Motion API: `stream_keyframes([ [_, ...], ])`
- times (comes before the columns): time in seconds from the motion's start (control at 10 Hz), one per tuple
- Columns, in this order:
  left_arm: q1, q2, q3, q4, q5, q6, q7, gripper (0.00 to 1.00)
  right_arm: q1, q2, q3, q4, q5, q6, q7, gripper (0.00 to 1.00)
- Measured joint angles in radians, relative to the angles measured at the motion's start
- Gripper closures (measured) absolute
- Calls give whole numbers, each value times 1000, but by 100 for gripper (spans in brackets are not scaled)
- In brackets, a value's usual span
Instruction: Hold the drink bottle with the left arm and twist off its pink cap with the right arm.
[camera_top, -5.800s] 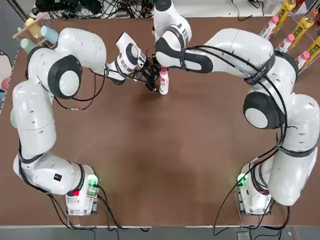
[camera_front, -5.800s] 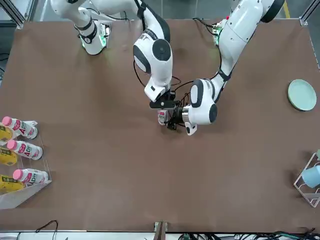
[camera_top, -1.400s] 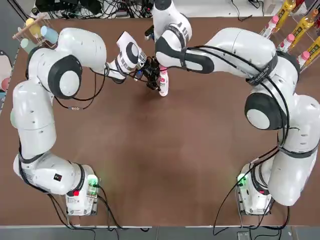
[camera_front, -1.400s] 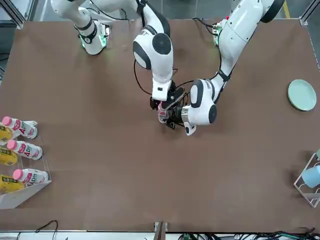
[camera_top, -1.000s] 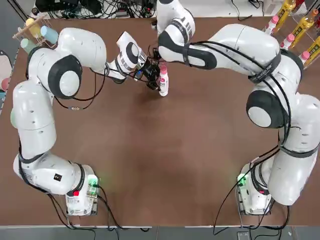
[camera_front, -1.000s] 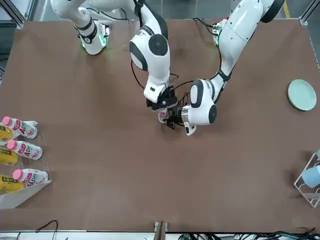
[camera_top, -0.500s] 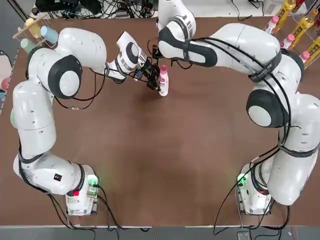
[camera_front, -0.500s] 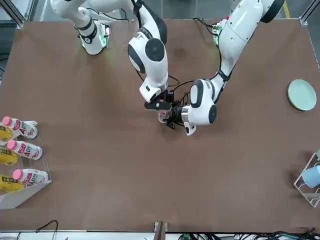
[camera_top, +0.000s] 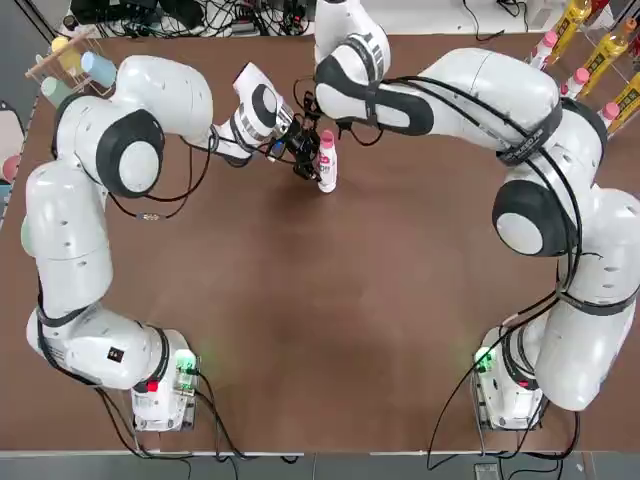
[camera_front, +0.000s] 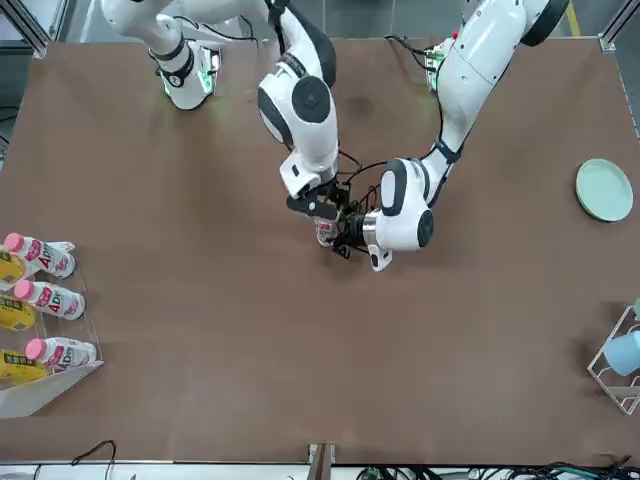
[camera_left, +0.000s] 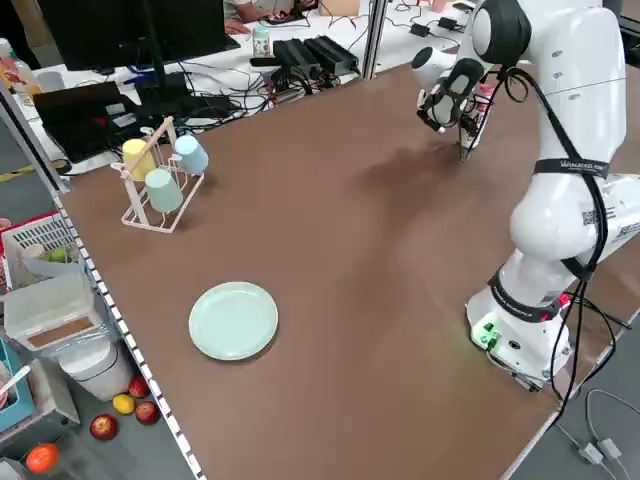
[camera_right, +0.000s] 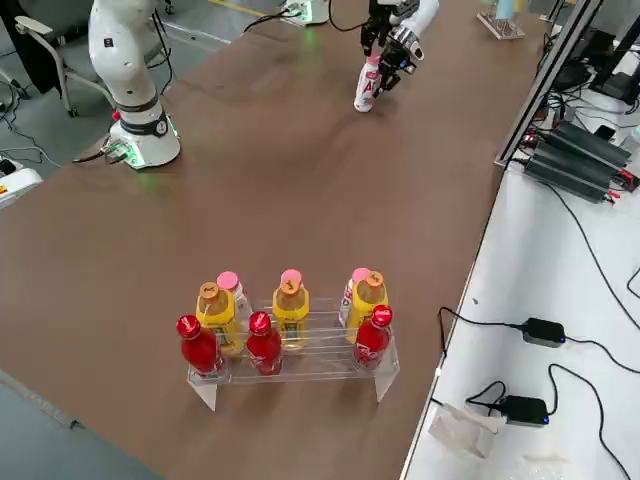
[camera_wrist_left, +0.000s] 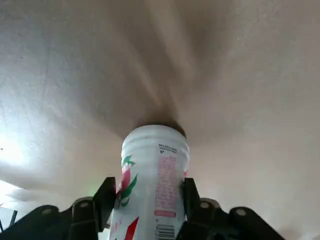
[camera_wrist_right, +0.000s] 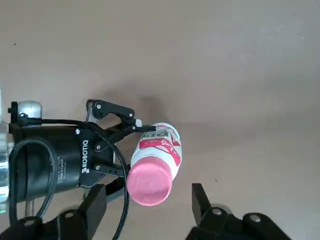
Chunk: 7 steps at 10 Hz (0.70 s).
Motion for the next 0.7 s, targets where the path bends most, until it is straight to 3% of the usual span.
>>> stream_keyframes([
  [0.7, 0, 1, 0, 1, 0, -2, 0, 40, 12, 7, 2, -5, 0, -4, 59, 25],
])
